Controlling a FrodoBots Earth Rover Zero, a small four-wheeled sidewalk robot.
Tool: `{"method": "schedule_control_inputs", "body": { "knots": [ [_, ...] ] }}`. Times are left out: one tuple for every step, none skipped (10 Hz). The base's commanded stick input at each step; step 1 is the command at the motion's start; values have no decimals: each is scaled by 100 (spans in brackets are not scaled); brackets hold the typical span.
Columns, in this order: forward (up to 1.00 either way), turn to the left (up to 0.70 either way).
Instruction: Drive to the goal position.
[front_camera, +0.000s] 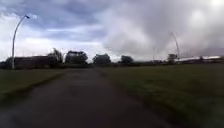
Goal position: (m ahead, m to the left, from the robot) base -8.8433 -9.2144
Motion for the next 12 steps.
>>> {"method": "schedule_control_inputs", "body": {
  "knots": [
    [0, -100],
    [0, -100],
    [0, -100],
    [0, -100],
    [0, -100],
    [0, -100],
    [0, -100],
    [0, -100],
    [0, -100],
    [0, -100],
    [0, -100],
    [0, -100]
  ]
}}
